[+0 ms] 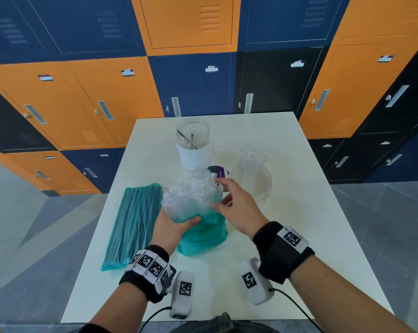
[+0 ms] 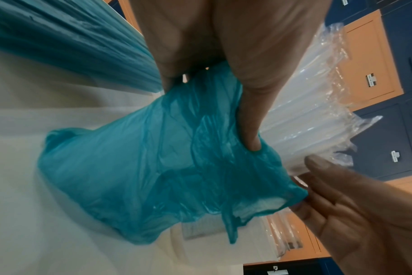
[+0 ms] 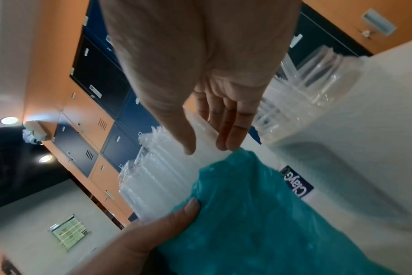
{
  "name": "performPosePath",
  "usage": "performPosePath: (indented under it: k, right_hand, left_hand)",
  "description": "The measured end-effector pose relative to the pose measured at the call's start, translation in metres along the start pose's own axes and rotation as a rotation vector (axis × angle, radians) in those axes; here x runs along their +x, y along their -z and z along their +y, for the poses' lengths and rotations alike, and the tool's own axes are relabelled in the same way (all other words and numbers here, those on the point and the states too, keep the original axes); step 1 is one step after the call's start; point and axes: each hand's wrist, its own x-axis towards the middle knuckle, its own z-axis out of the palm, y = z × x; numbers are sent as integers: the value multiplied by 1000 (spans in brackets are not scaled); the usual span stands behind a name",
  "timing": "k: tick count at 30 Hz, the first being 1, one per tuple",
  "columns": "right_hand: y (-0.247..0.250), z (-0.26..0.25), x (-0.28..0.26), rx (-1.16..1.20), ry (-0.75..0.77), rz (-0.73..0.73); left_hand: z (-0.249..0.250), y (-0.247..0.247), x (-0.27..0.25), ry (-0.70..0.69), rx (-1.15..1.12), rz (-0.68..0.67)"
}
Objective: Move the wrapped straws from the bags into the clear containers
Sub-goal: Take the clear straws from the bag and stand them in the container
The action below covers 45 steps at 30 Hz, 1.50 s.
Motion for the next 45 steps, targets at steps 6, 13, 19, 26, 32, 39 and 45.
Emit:
performPosePath:
  k: [6,13,19,26,32,39,45]
  right_hand:
    - [-3,8,0,-80,15,79]
    - [-4,17,-4,63,92,168]
    - [-4,18,-5,35,144,215]
    - [42,-30,8,-103,254,396]
    - [91,-74,17,-63,343,518]
    - [105,-48,31,-210,264,518]
    - [81,25,46,-318,-23,335]
  left_hand:
    - [3,0,0,-8,-21,-6]
    - [3,1,0,-5,-1,9]
    - [4,-1,0,-10,22,14]
    - [7,-2,-1,-3,33,8]
    - [6,-2,0,20,10,-5]
    - [10,-3,-2,9,23,-5]
    - [12,-5,-4,20,18,2]
